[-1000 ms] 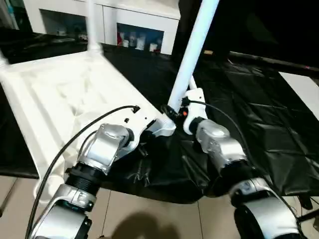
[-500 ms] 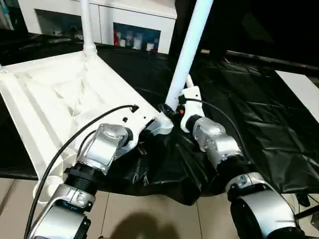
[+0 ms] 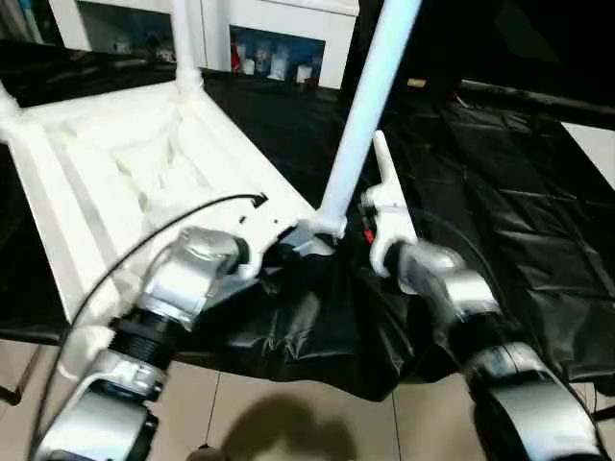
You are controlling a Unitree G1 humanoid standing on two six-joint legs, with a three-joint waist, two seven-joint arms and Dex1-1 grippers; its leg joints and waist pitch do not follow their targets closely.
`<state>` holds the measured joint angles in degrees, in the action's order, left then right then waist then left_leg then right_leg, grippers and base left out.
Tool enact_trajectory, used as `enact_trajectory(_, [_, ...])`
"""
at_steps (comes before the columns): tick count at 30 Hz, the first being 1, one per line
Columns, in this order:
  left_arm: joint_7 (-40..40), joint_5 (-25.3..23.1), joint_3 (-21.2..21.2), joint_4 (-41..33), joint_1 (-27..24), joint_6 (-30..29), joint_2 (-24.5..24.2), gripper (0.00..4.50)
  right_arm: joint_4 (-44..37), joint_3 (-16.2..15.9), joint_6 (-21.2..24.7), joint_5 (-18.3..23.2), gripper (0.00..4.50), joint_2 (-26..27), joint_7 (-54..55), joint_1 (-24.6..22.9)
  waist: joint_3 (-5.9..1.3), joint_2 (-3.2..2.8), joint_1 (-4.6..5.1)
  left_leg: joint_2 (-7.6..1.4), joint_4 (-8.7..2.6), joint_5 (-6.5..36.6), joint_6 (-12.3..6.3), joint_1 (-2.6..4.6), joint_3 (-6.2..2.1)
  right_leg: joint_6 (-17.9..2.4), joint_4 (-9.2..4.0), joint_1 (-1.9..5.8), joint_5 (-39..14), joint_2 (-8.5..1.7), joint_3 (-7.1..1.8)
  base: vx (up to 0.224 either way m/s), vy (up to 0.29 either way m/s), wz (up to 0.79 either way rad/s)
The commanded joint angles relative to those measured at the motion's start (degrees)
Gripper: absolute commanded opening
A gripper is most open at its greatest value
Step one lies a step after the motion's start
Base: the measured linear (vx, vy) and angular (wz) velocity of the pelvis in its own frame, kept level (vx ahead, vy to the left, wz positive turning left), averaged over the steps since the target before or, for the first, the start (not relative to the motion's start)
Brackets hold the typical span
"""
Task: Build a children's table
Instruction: Insert table leg to table base
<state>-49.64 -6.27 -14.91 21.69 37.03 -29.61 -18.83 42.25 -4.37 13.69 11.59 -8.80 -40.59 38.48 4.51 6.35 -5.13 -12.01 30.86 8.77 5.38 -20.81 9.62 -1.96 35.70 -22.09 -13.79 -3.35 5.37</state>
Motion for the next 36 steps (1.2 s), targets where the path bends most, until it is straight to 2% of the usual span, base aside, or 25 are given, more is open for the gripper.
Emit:
enact_trajectory(1, [-4.46, 1.64, -1.87, -0.4, 0.9, 3.24, -0.72, 0.0, -6.16, -1.47, 1.82, 0.76, 3.86, -2.79, -5.52, -2.35, -3.67, -0.51, -0.26, -1.81, -2.03, -0.04, -5.57, 0.43, -0.06, -11.73, -3.21, 3.71, 11.08, -4.95, -3.87, 0.0, 0.0, 0.0])
enact_trajectory(3, [-7.08, 1.78, -2.7, -0.49, 0.83, 4.73, -2.07, 0.0, -9.93, -1.92, 2.46, 1.25, 3.86, -4.76, -8.01, -4.19, -3.65, -0.53, -0.29, -1.89, -1.96, 0.28, -5.99, 0.63, 0.06, -12.12, -3.18, 3.4, 11.03, -5.03, -3.9, 0.0, 0.0, 0.0])
enact_trajectory(6, [-10.06, 2.15, -3.25, -0.17, 0.87, 6.69, -3.49, 0.0, -13.72, -2.03, 3.1, 1.62, 3.86, -6.79, -9.66, -6.16, -3.7, -0.55, -0.69, -1.99, -1.85, 0.1, -6.08, 0.68, 0.07, -12.09, -3.07, 3.44, 10.79, -4.97, -3.89, 0.0, 0.0, 0.0])
enact_trajectory(7, [-12.39, 2.51, -3.73, -0.18, 0.79, 8.76, -4.46, 0.0, -15.49, -1.79, 2.84, 1.74, 3.86, -7.61, -10.0, -7.11, -3.71, -0.57, -0.86, -2.0, -1.84, 0.25, -5.55, 0.64, 0.05, -12.15, -3.02, 3.42, 10.2, -5.03, -3.84, 0.0, 0.0, 0.0])
enact_trajectory(9, [-14.89, 3.18, -4.13, -0.67, 0.5, 9.33, -5.36, 0.0, -17.21, -1.69, 2.5, 1.8, 3.86, -8.29, -10.54, -8.0, -3.66, -0.63, -1.05, -2.04, -1.86, 1.26, -4.84, 0.75, 0.08, -11.9, -3.11, 3.31, 8.44, -5.08, -3.86, 0.0, 0.0, 0.0])
enact_trajectory(10, [-17.19, 3.71, -4.56, -1.21, 0.08, 11.23, -6.1, 0.0, -18.68, -1.87, 2.3, 1.8, 3.86, -8.87, -11.25, -8.77, -3.73, -0.89, -1.28, -2.12, -1.87, 2.09, -4.24, 0.88, 0.09, -11.79, -3.22, 3.24, 7.32, -5.14, -3.87, 0.0, 0.0, 0.0])
enact_trajectory(13, [-21.05, 5.05, -5.24, -2.72, -0.75, 12.02, -7.24, 0.0, -20.9, -2.58, 2.06, 1.68, 3.86, -9.73, -12.79, -10.04, -3.83, -1.02, -1.69, -2.17, -1.79, 2.31, -3.39, 1.17, 0.22, -12.02, -2.97, 3.1, 8.18, -5.0, -3.89, 0.0, 0.0, 0.0])
enact_trajectory(15, [-23.22, 5.79, -5.77, -2.88, -0.91, 13.64, -7.7, 0.0, -23.12, -4.47, 0.87, 0.51, 3.86, -10.94, -14.74, -11.64, -3.89, -1.0, -1.84, -2.14, -1.71, 2.22, -3.15, 1.07, 0.34, -12.19, -2.86, 3.13, 8.62, -4.94, -3.86, 0.0, 0.0, 0.0])
enact_trajectory(16, [-23.36, 5.88, -5.78, -2.73, -0.87, 13.94, -7.67, 0.0, -23.48, -4.97, 0.55, 0.21, 3.86, -11.18, -15.12, -11.95, -3.88, -0.97, -2.21, -2.15, -1.6, 2.44, -3.05, 1.16, 0.45, -11.98, -2.8, 3.11, 8.96, -4.91, -3.9, 0.0, 0.0, 0.0])
enact_trajectory(17, [-23.79, 6.17, -5.69, -2.11, -0.66, 15.11, -7.4, 0.0, -23.99, -6.76, -1.48, -1.31, 3.86, -11.82, -15.98, -12.78, -3.97, -1.22, -2.41, -2.19, -1.62, 2.89, -2.71, 1.0, 0.38, -11.84, -2.83, 3.19, 8.6, -5.01, -3.85, 0.0, 0.0, 0.0])
enact_trajectory(20, [-23.83, 6.22, -5.61, -0.95, -0.08, 16.28, -6.77, 0.0, -25.02, -8.28, -2.74, -2.02, 3.86, -11.84, -17.2, -13.76, -4.05, -1.02, -2.73, -2.14, -1.56, 3.47, -2.08, 0.91, 0.38, -11.43, -2.75, 3.29, 8.15, -5.06, -3.86, 0.0, 0.0, 0.0])
enact_trajectory(25, [-24.3, 6.03, -5.62, 0.35, 0.46, 17.26, -6.37, 0.0, -24.21, -8.22, -3.06, -2.3, 3.86, -11.05, -16.5, -13.48, -4.07, -0.95, -2.63, -2.11, -1.67, 5.5, -0.82, 0.75, 0.23, -10.64, -3.01, 3.34, 3.72, -5.16, -3.83, 0.0, 0.0, 0.0])
enact_trajectory(26, [-24.33, 6.02, -5.63, 0.43, 0.5, 17.33, -6.35, 0.0, -23.89, -8.12, -3.23, -2.27, 3.86, -10.89, -16.3, -13.32, -4.11, -1.14, -2.65, -2.11, -1.66, 5.6, -0.73, 0.74, 0.21, -10.6, -2.98, 3.34, 3.52, -5.16, -3.84, 0.0, 0.0, 0.0])
enact_trajectory(28, [-24.62, 6.15, -5.69, 0.77, 0.58, 17.77, -6.41, 0.0, -23.12, -7.7, -3.51, -1.65, 3.86, -10.36, -15.89, -12.99, -4.21, -1.05, -2.6, -2.1, -1.58, 5.07, -0.75, 0.74, 0.21, -10.69, -2.86, 3.3, 4.21, -5.13, -3.85, 0.0, 0.0, 0.0])
enact_trajectory(30, [-24.68, 6.15, -5.71, 1.04, 0.63, 18.03, -6.42, 0.0, -22.9, -7.65, -3.66, -1.5, 3.6, -10.27, -15.95, -12.96, -4.28, -1.18, -2.65, -2.08, -1.5, 4.78, -0.84, 0.73, 0.2, -10.88, -2.76, 3.3, 4.99, -5.08, -3.85, 0.0, 0.0, 0.0])
enact_trajectory(34, [-24.9, 5.86, -5.64, 1.91, 0.71, 18.8, -6.48, 0.0, -22.4, -8.07, -4.66, -2.08, 3.27, -10.22, -16.14, -13.34, -4.39, -1.06, -2.73, -1.93, -1.27, 3.58, -1.33, 0.64, 0.26, -11.31, -2.47, 3.37, 7.58, -4.98, -3.85, 0.0, 0.0, 0.0])
enact_trajectory(35, [-24.91, 5.83, -5.65, 2.02, 0.76, 18.85, -6.44, 0.0, -22.32, -8.01, -4.61, -2.06, 3.16, -10.21, -16.24, -13.41, -4.4, -1.23, -2.76, -1.93, -1.27, 3.85, -1.35, 0.64, 0.23, -11.3, -2.43, 3.4, 7.31, -4.99, -3.85, 0.0, 0.0, 0.0])
enact_trajectory(36, [-24.93, 5.8, -5.66, 2.17, 0.84, 18.91, -6.39, 0.0, -22.16, -7.91, -4.63, -2.11, 3.1, -10.16, -16.26, -13.44, -4.37, -1.14, -2.74, -1.93, -1.26, 4.0, -1.37, 0.64, 0.25, -11.25, -2.48, 3.39, 7.16, -4.98, -3.85, 0.0, 0.0, 0.0])
